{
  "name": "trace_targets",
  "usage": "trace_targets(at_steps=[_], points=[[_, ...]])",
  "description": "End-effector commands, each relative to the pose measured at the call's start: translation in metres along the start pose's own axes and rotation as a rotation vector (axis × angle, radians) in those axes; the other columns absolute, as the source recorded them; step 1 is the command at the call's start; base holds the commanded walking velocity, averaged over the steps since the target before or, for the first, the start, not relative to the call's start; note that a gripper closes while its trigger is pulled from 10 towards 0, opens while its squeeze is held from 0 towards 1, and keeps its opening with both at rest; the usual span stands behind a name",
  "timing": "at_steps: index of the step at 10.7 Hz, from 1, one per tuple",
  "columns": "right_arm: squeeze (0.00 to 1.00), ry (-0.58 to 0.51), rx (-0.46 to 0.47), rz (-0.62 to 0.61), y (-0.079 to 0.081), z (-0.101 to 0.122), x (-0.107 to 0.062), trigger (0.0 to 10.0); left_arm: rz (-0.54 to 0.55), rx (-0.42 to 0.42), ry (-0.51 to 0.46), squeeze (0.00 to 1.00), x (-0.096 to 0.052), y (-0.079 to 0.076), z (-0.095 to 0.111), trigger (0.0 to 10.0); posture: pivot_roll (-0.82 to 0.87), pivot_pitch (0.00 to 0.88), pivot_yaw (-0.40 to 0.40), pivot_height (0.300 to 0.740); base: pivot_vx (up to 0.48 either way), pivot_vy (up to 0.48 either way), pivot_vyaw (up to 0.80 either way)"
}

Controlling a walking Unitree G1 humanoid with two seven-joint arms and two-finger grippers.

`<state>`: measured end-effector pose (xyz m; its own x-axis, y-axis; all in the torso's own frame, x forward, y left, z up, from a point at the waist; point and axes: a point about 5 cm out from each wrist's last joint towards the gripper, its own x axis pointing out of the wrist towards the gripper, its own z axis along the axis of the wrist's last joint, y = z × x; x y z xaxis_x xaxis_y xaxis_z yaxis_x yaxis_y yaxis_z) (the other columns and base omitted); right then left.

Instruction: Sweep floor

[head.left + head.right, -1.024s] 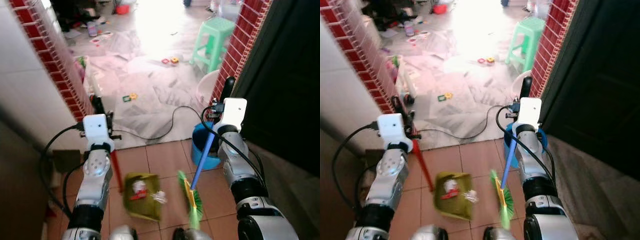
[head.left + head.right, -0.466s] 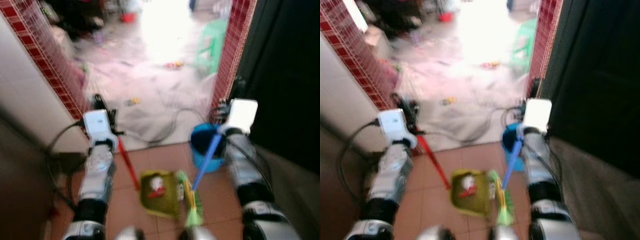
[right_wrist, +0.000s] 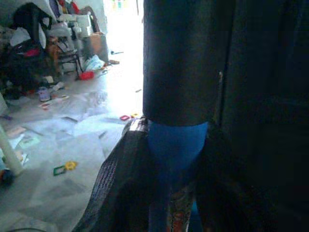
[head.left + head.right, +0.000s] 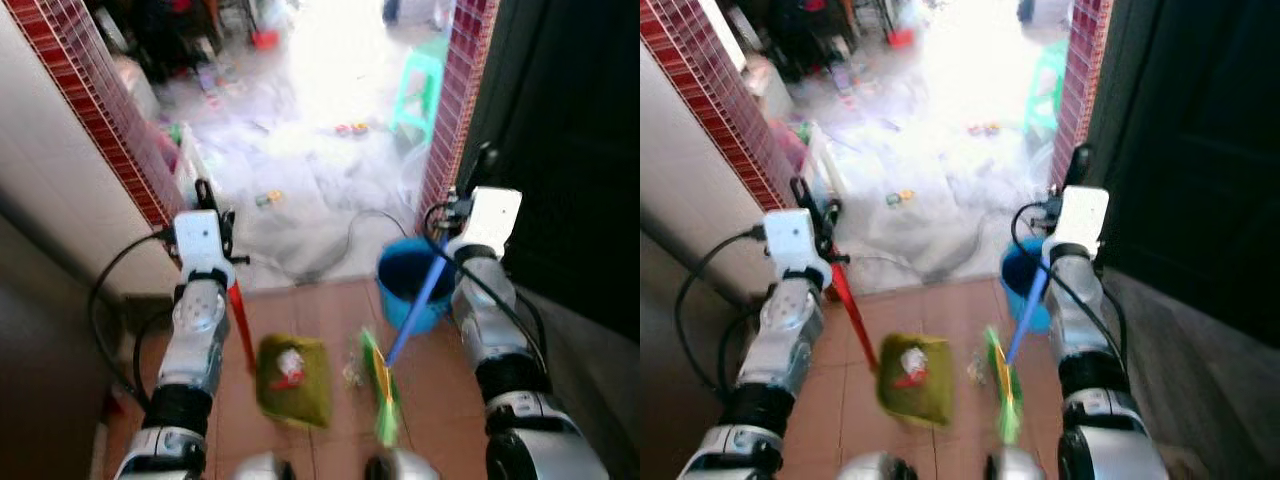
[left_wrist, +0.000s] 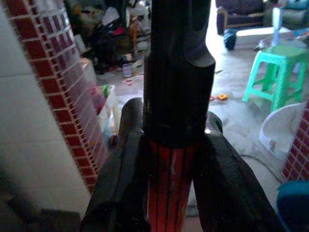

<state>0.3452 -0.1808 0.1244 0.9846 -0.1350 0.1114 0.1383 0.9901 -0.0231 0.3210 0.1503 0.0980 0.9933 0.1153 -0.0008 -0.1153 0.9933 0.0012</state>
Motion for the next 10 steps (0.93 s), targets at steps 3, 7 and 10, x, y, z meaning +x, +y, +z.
trace_targets(at_steps=[3,7,10], points=[[0.00,0.007,-0.019,0.029,0.004,0.000,-0.001,10.0,0.126,0.027,-0.041,0.00,0.005,0.018,0.001,10.0,-0.13,0.000,0.067,0.740,0.000,0.000,0.00],[0.00,0.010,0.010,0.048,0.007,-0.002,-0.003,10.0,0.206,0.033,0.027,0.00,0.011,0.017,-0.019,10.0,-0.15,0.000,0.073,0.740,0.000,0.000,0.00],[0.00,0.006,0.048,0.105,0.014,0.003,0.000,10.0,0.168,0.040,0.103,0.00,0.011,-0.013,-0.035,10.0,-0.18,0.000,0.077,0.740,0.000,0.000,0.00]])
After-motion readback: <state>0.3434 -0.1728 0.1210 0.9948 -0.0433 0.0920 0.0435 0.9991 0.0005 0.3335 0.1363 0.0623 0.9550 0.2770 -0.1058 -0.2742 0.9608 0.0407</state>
